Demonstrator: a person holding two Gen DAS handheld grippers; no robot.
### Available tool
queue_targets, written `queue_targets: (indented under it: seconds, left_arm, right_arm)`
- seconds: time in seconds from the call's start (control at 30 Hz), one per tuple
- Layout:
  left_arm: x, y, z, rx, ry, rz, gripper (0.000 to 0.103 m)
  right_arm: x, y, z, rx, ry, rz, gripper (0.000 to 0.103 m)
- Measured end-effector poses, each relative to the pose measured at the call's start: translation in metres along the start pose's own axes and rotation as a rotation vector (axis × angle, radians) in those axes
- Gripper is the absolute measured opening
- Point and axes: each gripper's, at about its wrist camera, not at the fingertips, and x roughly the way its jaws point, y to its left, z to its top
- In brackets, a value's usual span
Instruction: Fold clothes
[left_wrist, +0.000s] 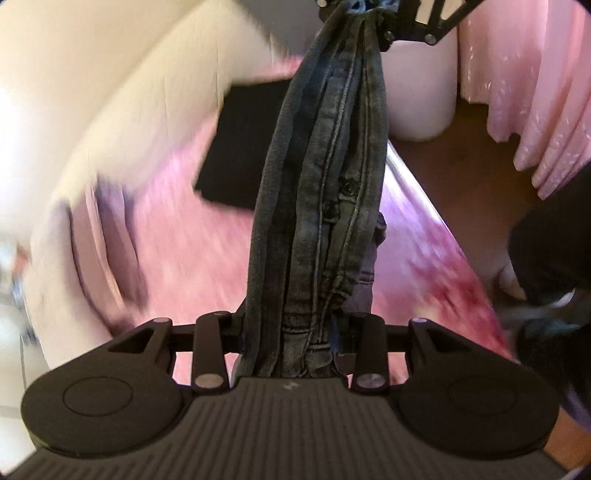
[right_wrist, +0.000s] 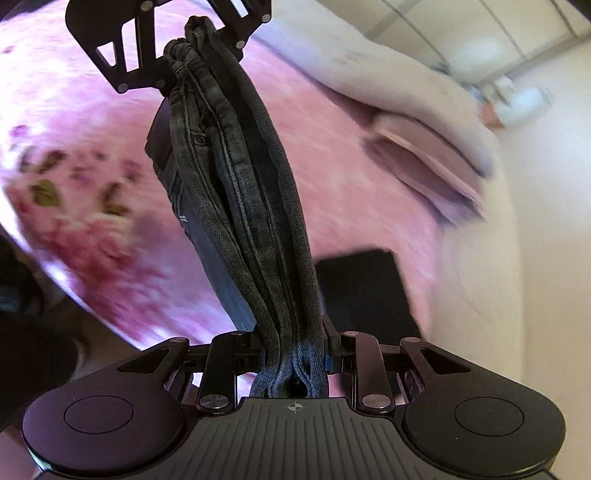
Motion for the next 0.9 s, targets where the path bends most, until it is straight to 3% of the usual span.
queue_targets:
  seconds: [0.2,0.4,0.5,0.57,0.63,0.7,0.8,0.83,0.9]
  left_arm:
    - [0.051,0.062,0.038,0.077,-0.063,0.069,0.034]
    - [0.143,0.132,0.054,0.056,-0.029,0.174,0.034]
    - [0.188,0.139,0.060,0.051,-0.022,0.243,0.034]
    - [0.223,0.124,0.060,0.063,-0.027,0.279,0.036]
    - [0.265,0.097,0.053,0.070,-0.018,0.256,0.038]
    - [0.312,0.061,0.041,0.095,0.015,0.178,0.042]
    - [0.358,0.016,0.026,0.130,0.071,0.025,0.049]
    - [0.362,0.007,0.023,0.134,0.074,0.026,0.050]
    - [0.360,-0.002,0.017,0.135,0.057,0.076,0.050]
  right_arm:
    - [0.018,-0.094,-0.029,0.066,0.028,-0.117,0.025]
    - [0.089,-0.211,-0.050,0.031,-0.016,-0.213,0.025]
    - [0.129,-0.248,-0.069,0.005,-0.044,-0.265,0.025]
    - [0.156,-0.248,-0.088,-0.011,-0.059,-0.291,0.026]
    - [0.189,-0.233,-0.109,-0.034,-0.065,-0.292,0.027]
    - [0.231,-0.206,-0.133,-0.071,-0.038,-0.237,0.028]
    - [0.283,-0.166,-0.158,-0.111,0.059,-0.078,0.030]
    - [0.295,-0.155,-0.164,-0.123,0.086,-0.040,0.032]
    - [0.296,-0.141,-0.170,-0.121,0.083,-0.068,0.036]
